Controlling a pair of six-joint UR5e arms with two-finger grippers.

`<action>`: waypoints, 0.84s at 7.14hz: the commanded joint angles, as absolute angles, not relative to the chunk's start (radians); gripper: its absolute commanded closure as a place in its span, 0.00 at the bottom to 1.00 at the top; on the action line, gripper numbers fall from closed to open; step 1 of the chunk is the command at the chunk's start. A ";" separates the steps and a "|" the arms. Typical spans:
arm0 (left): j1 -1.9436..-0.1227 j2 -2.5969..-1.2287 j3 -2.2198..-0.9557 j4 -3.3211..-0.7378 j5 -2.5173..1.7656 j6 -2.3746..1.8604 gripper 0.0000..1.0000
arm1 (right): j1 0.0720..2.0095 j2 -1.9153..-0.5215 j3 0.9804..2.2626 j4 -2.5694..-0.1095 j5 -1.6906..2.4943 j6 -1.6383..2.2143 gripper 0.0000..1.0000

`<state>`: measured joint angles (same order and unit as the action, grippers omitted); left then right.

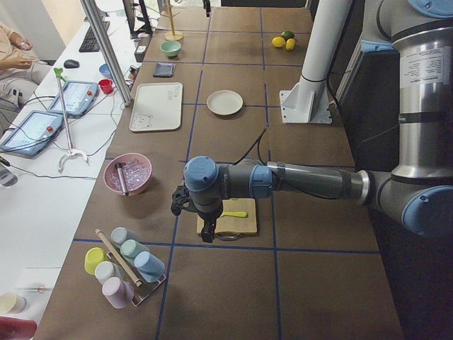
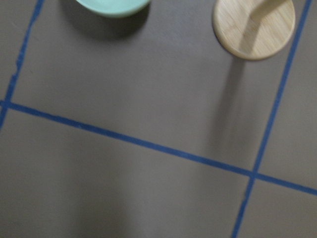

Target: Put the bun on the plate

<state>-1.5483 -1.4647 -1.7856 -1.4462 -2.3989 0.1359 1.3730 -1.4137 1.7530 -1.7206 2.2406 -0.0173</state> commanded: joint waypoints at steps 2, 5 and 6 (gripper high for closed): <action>-1.549 -1.512 -1.795 -1.450 -2.405 0.143 0.00 | 1.568 -1.664 1.778 -1.713 2.307 -0.198 0.00; -1.481 -1.516 -1.865 -1.551 -2.460 -0.040 0.00 | 1.568 -1.669 1.782 -1.715 2.307 -0.189 0.00; -1.366 -1.517 -1.905 -1.616 -2.453 -0.246 0.00 | 1.568 -1.670 1.784 -1.715 2.307 -0.189 0.00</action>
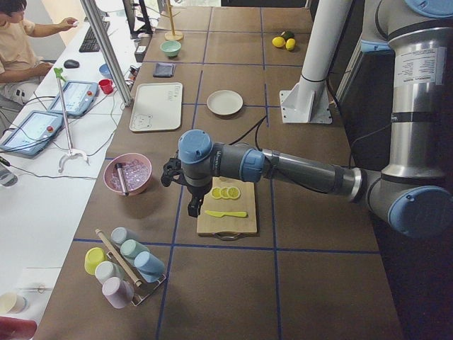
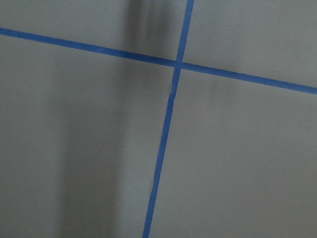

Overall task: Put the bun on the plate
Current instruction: 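Reach the left gripper to the white bun on the cutting board and grasp it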

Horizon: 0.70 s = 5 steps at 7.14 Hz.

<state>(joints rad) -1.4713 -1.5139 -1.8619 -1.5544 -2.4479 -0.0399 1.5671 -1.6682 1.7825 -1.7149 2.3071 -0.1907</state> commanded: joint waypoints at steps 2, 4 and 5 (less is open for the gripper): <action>-1.171 -1.517 -1.902 -1.795 -2.336 -0.571 0.00 | 1.568 -1.671 1.783 -1.715 2.307 -0.189 0.00; -0.980 -1.517 -1.887 -1.946 -2.194 -0.821 0.00 | 1.568 -1.672 1.782 -1.715 2.307 -0.189 0.00; -0.897 -1.531 -1.884 -1.957 -2.147 -0.904 0.00 | 1.568 -1.672 1.782 -1.715 2.307 -0.190 0.00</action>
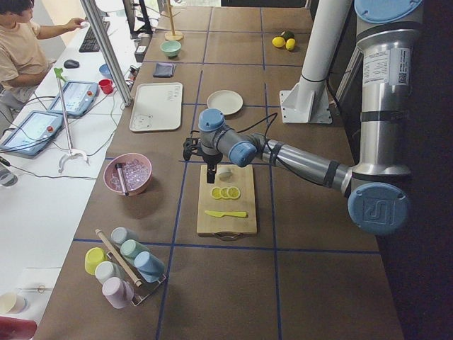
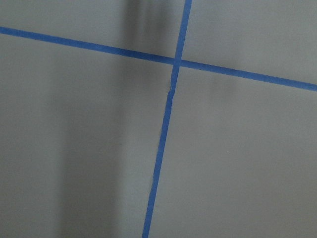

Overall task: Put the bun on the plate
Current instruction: 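Reach the left gripper to the white bun on the cutting board and grasp it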

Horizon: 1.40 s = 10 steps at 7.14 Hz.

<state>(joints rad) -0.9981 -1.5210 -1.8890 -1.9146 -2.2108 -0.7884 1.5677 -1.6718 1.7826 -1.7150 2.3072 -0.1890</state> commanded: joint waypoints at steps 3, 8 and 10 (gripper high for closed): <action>-0.787 -1.563 -1.835 -1.960 -2.085 -0.983 0.00 | 1.568 -1.674 1.782 -1.715 2.307 -0.190 0.00; -0.787 -1.621 -1.735 -1.994 -2.089 -0.999 0.61 | 1.568 -1.672 1.784 -1.715 2.307 -0.189 0.00; -0.787 -1.620 -1.749 -1.990 -2.092 -0.999 0.77 | 1.568 -1.672 1.784 -1.715 2.309 -0.189 0.00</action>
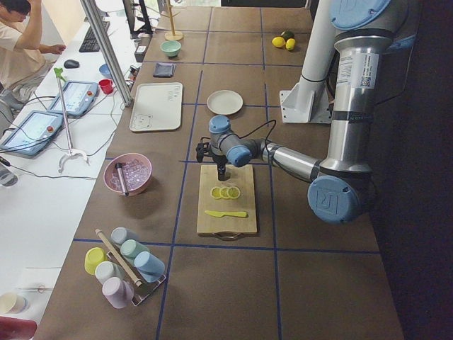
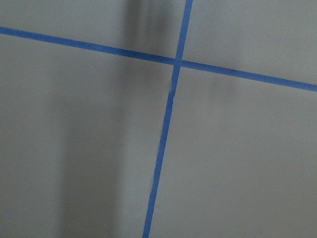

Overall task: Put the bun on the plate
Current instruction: 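Reach the left gripper to the white bun on the cutting board and grasp it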

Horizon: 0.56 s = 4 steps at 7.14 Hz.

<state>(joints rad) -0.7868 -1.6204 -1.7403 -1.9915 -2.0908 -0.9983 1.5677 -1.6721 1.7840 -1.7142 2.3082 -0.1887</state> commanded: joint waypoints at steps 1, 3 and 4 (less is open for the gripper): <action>-0.787 -1.621 -1.770 -1.982 -2.092 -1.000 0.79 | 1.568 -1.672 1.784 -1.715 2.309 -0.189 0.00; -0.787 -1.690 -1.831 -1.865 -2.095 -1.000 0.79 | 1.568 -1.672 1.784 -1.715 2.309 -0.189 0.00; -0.787 -1.797 -1.850 -1.736 -2.092 -1.006 0.78 | 1.568 -1.672 1.784 -1.715 2.309 -0.187 0.00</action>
<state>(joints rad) -0.7869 -1.6942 -1.8210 -1.8688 -2.0940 -1.0015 1.5677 -1.6720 1.7841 -1.7150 2.3086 -0.1883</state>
